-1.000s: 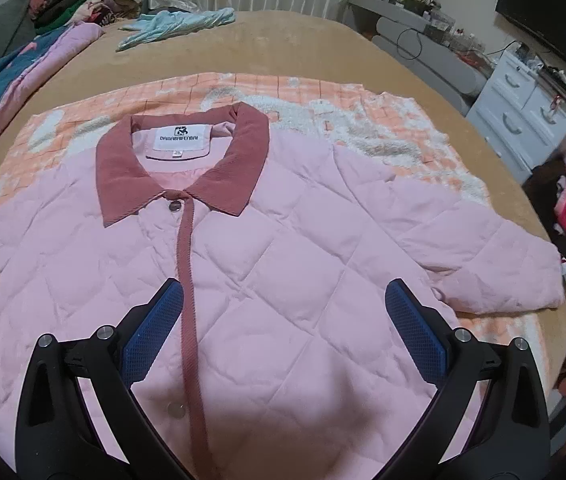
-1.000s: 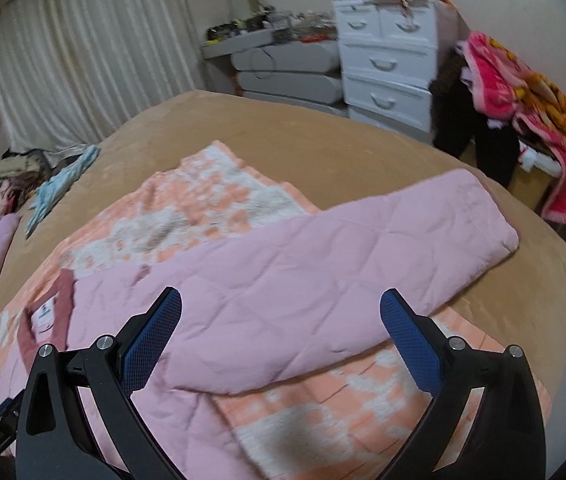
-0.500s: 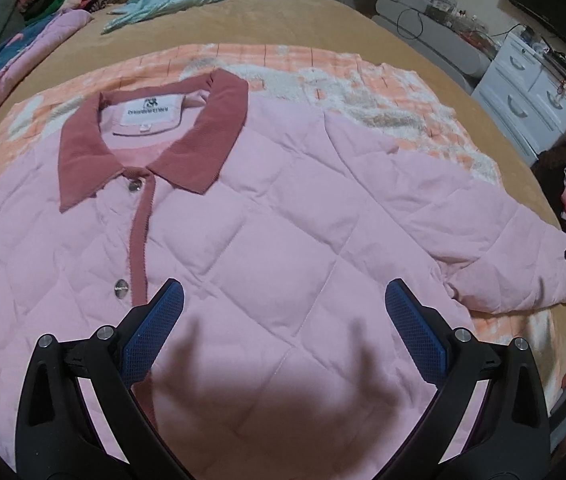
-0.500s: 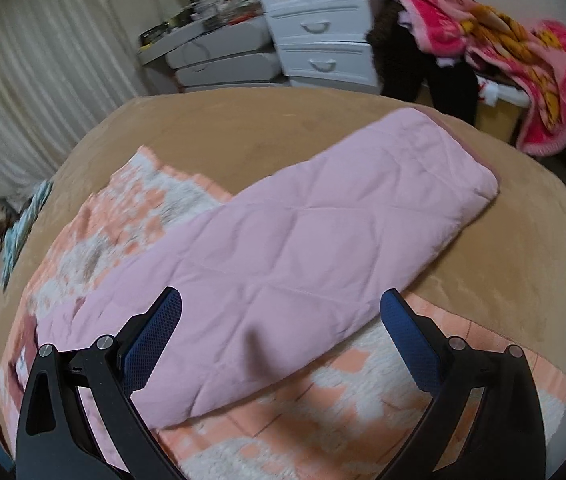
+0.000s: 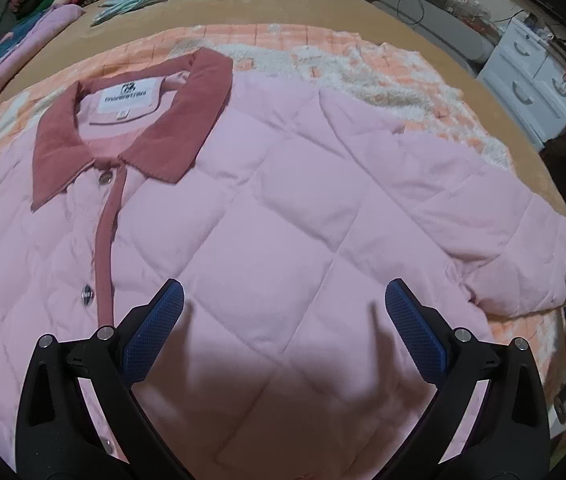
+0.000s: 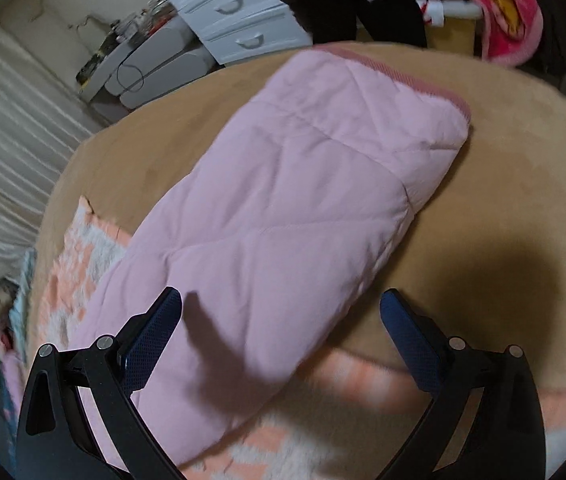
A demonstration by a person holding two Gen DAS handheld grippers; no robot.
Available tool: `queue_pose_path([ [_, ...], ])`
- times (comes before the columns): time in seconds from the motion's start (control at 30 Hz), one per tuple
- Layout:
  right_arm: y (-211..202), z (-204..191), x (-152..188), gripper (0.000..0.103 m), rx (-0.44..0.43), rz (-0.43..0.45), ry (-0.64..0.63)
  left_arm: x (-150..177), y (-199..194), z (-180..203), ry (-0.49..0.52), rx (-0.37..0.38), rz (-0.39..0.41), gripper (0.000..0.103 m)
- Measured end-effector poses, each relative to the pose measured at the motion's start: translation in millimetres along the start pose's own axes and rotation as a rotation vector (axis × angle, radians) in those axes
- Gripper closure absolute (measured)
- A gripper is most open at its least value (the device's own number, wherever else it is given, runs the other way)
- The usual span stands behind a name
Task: Fold large clothes
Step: 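Move the right gripper to the jacket sleeve cuff and close on it, then lift the sleeve cuff up with the right gripper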
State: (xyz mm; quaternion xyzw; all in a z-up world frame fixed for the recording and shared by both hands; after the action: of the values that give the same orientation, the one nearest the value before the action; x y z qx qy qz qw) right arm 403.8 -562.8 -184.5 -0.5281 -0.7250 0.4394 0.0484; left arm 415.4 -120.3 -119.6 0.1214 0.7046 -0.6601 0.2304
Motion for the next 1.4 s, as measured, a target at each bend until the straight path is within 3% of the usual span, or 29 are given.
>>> queue_pose_path([
  [0.1,6.9,6.5,-10.5,0.005,-0.049,0.019,0.018,-8.3,-4.6,-5.1,-0.002,-0.005,0.023,0.008],
  [0.17,7.5,9.6,-18.1,0.025,-0.071,0.047,0.020,-13.4,-8.8,-11.5,-0.014,-0.005,0.037,0.008],
  [0.2,6.9,12.7,-20.4,0.044,-0.069,0.062,0.024,-15.2,-10.6,-14.8,-0.019,-0.005,0.041,0.008],
  [0.23,5.5,17.0,-22.7,0.056,-0.090,0.076,0.039,-16.4,-12.7,-18.0,-0.024,-0.007,0.043,0.008],
  [0.33,-2.5,14.0,-26.9,0.078,-0.155,0.099,0.034,-20.5,-21.1,-28.4,-0.033,-0.009,0.058,0.008],
  [0.4,-15.6,1.8,-29.9,0.083,-0.179,0.132,-0.021,-22.3,-27.7,-35.6,-0.041,-0.007,0.064,0.008],
  [0.7,-79.9,-81.1,-26.7,0.086,-0.323,0.259,-0.272,-24.4,-61.9,-73.1,-0.085,0.011,0.093,0.008],
  [0.9,-121.8,-136.0,5.3,0.087,-0.394,0.304,-0.431,-22.7,-89.5,-100.4,-0.077,-0.021,0.135,0.008],
  [1.13,-157.5,-192.3,40.7,0.088,-0.418,0.341,-0.578,-22.7,-117.6,-132.2,-0.093,-0.021,0.159,0.008],
  [1.4,-183.7,-244.0,71.3,0.088,-0.430,0.325,-0.699,-30.1,-149.0,-159.0,-0.138,0.009,0.196,0.008],
])
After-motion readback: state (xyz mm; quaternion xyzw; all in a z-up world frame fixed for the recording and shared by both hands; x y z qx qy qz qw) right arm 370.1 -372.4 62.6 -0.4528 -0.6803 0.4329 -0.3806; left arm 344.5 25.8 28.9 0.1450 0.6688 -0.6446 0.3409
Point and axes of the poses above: each gripper's, at about its wrist camera, not at the fingertips, and y roughly the way its jaws point, z to its right, x to its underside, the point moved 5 cm from there along y, roughly the way its jaws point, and after that the axes turned 10 degrees about -x, right-handed, at the moved point
